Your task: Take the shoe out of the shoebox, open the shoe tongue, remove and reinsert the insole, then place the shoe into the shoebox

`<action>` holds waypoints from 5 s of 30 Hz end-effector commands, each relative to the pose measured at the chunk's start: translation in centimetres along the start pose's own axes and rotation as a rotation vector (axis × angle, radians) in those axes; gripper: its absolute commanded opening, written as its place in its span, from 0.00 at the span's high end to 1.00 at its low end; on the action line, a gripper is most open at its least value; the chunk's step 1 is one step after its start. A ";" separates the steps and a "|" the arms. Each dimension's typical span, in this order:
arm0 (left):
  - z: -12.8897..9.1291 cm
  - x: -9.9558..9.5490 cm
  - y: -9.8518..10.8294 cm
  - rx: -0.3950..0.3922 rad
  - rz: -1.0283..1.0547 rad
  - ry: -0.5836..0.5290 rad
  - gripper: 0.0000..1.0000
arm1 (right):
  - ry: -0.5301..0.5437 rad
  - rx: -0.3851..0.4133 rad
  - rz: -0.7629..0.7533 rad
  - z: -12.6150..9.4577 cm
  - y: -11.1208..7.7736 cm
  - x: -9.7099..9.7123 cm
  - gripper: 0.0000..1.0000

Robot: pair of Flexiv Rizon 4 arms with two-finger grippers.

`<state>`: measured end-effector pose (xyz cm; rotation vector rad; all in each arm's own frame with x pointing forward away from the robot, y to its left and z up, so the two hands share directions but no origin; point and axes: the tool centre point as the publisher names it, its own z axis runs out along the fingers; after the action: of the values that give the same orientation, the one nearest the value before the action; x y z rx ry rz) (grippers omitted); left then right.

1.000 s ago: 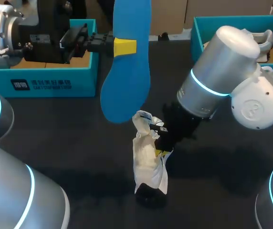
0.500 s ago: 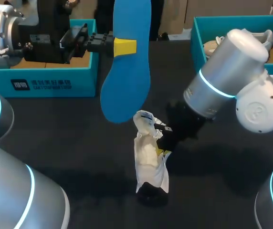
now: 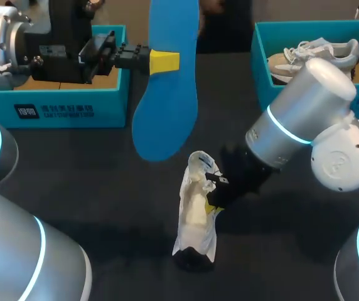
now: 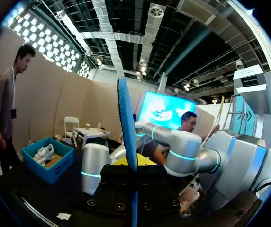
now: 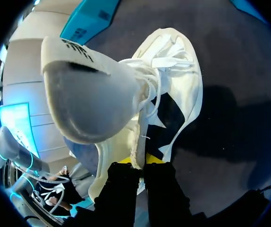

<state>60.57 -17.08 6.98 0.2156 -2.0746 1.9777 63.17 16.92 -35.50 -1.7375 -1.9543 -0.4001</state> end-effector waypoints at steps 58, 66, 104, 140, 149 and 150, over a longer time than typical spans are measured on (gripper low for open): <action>-0.6 -3.2 -3.3 -0.008 0.475 -0.026 1.00 | 0.447 0.163 -0.119 -7.9 0.6 1.6 0.00; -0.5 -3.5 -4.0 -0.075 0.701 -0.063 1.00 | 0.511 0.159 -0.146 -8.7 1.0 2.2 0.00; -1.2 -6.7 -2.4 -0.131 1.085 0.003 1.00 | 0.626 -0.017 -0.160 -17.8 3.3 5.1 0.00; -0.6 -6.9 0.3 -0.056 1.735 -0.044 1.00 | 0.644 -0.078 -0.197 -23.2 5.6 6.3 0.00; -0.6 -6.9 0.8 -0.060 1.833 -0.053 1.00 | 0.647 -0.081 -0.194 -23.2 5.7 6.3 0.00; -0.6 -7.1 1.3 -0.033 1.846 -0.054 1.00 | 0.656 -0.084 -0.187 -23.4 5.9 6.2 0.00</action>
<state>67.10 -16.95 4.61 -2.3328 -2.4282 2.3366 72.22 10.77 -13.18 -1.2415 -1.6309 -0.9844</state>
